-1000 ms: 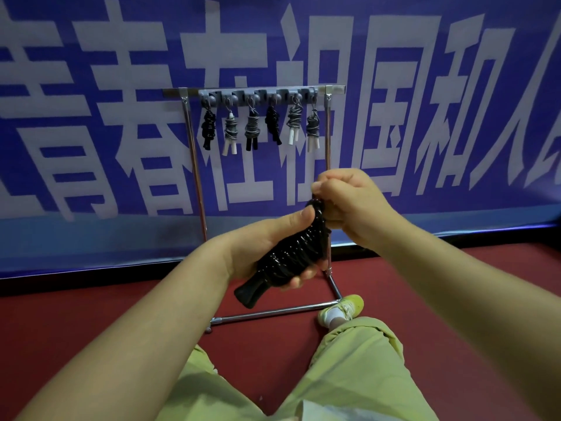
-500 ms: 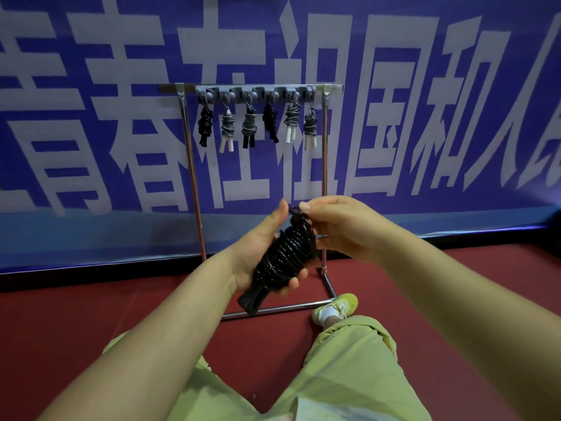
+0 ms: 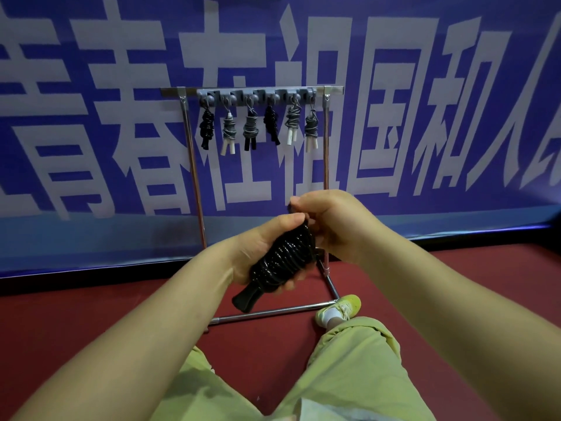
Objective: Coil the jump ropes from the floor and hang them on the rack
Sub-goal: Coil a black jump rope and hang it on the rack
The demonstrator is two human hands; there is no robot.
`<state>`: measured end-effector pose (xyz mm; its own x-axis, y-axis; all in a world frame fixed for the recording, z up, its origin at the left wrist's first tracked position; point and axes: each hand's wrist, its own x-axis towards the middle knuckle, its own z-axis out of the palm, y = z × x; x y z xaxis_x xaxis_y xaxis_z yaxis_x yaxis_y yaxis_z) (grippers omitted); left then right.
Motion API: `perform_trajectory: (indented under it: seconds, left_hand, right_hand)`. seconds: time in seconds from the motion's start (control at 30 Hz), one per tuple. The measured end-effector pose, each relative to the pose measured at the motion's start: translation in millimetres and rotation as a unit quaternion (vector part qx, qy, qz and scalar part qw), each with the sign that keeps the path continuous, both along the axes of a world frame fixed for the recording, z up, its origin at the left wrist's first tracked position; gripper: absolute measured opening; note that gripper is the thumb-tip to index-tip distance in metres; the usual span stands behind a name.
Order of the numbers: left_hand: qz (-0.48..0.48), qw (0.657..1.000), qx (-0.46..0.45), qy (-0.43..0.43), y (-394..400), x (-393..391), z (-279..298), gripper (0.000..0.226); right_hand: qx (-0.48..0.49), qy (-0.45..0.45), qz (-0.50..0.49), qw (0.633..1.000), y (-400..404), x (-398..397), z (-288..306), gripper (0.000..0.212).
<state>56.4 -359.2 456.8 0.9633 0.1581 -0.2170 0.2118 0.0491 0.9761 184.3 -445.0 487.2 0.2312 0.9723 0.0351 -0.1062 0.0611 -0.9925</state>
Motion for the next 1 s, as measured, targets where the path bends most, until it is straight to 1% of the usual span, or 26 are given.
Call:
perform_trajectory:
  seconds: [0.1, 0.27, 0.3, 0.37, 0.43, 0.5, 0.57, 0.63, 0.8, 0.87, 0.93, 1.0]
  left_hand:
    - [-0.026, 0.999, -0.024, -0.001, -7.1, 4.4, 4.9, 0.062]
    - [-0.020, 0.995, -0.094, -0.024, 3.6, 11.1, 5.6, 0.069]
    - [-0.019, 0.995, -0.099, -0.027, 7.9, 13.0, 6.1, 0.071]
    - [-0.016, 0.993, -0.113, -0.037, 17.1, 17.6, 6.6, 0.075]
    - [-0.009, 0.990, -0.133, -0.046, 28.2, 21.0, 6.0, 0.076]
    - [-0.007, 0.987, -0.152, -0.047, 39.0, 24.7, 5.0, 0.075]
    - [-0.004, 0.986, -0.161, -0.035, 48.4, 31.5, 5.8, 0.077]
    - [0.000, 0.986, -0.168, -0.017, 57.6, 41.8, 7.2, 0.083]
    - [0.029, 0.981, -0.191, -0.001, 89.5, 75.0, 19.9, 0.085]
    - [0.043, 0.980, -0.192, 0.004, 106.7, 88.7, 25.8, 0.086]
    - [0.060, 0.981, -0.184, 0.001, 130.9, 106.2, 33.7, 0.083]
    - [0.104, 0.981, -0.166, -0.002, 141.4, 112.7, 37.9, 0.074]
  right_hand:
    - [0.051, -0.001, -0.042, 0.998, 4.5, -0.7, 9.5, 0.032]
    - [0.086, -0.025, -0.070, 0.994, 13.5, 10.6, 14.0, 0.032]
    - [0.079, -0.036, -0.055, 0.995, 15.8, 15.5, 13.6, 0.032]
    - [0.037, -0.055, 0.013, 0.998, 18.0, 26.2, 13.3, 0.032]
    - [0.003, -0.079, 0.085, 0.993, 19.3, 38.0, 9.7, 0.039]
    - [0.017, -0.091, 0.119, 0.989, 23.2, 48.6, 2.5, 0.044]
    - [0.050, -0.081, 0.123, 0.988, 33.2, 56.3, -2.5, 0.037]
    - [0.060, -0.067, 0.111, 0.990, 45.5, 62.5, -2.5, 0.029]
    - [0.055, -0.044, 0.087, 0.994, 80.5, 88.7, 9.7, 0.031]
    - [0.060, -0.037, 0.079, 0.994, 96.2, 101.4, 16.8, 0.023]
    - [0.066, -0.021, 0.065, 0.995, 118.8, 119.8, 24.3, 0.013]
    - [0.065, 0.003, 0.026, 0.998, 130.8, 128.4, 26.7, 0.012]
